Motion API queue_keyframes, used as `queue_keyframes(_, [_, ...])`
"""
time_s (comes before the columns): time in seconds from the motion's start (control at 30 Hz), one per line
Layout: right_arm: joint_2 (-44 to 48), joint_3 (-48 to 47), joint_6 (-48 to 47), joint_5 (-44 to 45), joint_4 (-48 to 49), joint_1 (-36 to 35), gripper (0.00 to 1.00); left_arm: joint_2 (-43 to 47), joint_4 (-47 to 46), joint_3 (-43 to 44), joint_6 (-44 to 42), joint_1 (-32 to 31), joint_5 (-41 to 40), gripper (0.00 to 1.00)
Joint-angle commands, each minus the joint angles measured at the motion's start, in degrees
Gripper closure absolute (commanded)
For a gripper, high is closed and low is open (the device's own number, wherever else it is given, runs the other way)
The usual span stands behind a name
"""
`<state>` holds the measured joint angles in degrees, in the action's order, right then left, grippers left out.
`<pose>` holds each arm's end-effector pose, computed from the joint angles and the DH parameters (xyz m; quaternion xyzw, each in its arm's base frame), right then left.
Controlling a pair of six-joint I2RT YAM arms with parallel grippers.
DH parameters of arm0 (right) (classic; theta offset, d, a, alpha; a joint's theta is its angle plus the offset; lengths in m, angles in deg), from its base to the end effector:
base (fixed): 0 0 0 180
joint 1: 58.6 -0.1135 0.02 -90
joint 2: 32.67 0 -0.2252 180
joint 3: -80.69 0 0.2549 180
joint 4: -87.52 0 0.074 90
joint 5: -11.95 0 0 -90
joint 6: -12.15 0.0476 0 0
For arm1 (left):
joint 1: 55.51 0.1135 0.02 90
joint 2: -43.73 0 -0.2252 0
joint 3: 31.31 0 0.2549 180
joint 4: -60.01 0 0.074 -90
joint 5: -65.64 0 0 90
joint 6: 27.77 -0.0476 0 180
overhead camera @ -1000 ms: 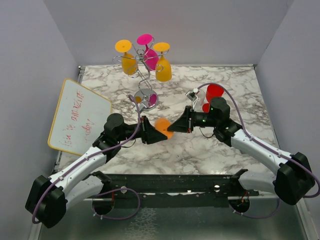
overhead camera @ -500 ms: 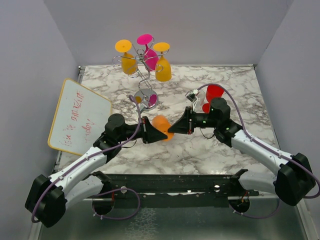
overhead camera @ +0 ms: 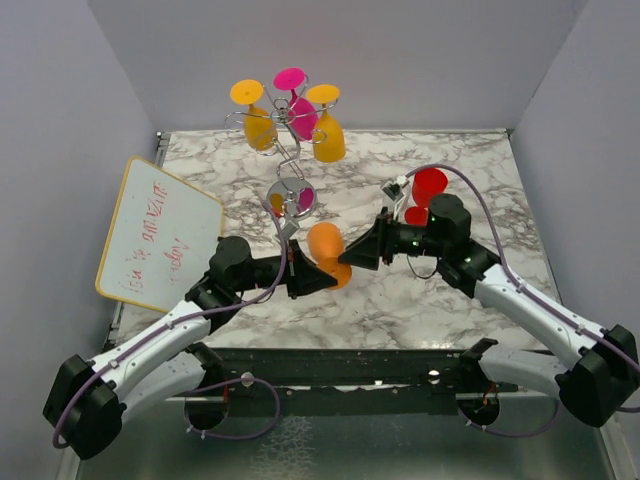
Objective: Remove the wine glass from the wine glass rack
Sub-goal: Place the wine glass at the center of the board.
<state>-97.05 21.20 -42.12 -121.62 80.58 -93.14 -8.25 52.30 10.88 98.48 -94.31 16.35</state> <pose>0.2143 0.1874 0.2726 -0.2265 0.7232 0.5725 0.3130 0.1695 -0.1761 0.2436 0.2564 0.6693 -0.5950 0.3636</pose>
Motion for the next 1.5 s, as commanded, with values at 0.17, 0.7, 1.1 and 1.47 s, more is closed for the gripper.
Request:
queue_keyframes(0.17, [12.36,0.14,-0.91,22.06,-2.39,-0.3,0.17,9.06,-1.62,-5.05,-17.81,-0.7,3.38,1.0])
queue_keyframes(0.7, [6.92,-7.69,-10.07,21.38,-14.74,-0.18,0.0,10.21,-1.53,-6.39,-35.94,-0.71,17.43,1.0])
queue_keyframes(1.1, [-3.6,-19.6,-17.31,8.35,-26.2,9.17,0.0,9.27,-0.97,-6.82,-38.6,-0.64,17.7,1.0])
queue_keyframes(1.47, [-12.61,-25.02,-18.91,-18.18,-28.69,10.46,0.11,7.88,11.48,-3.32,-47.81,-0.64,23.42,1.0])
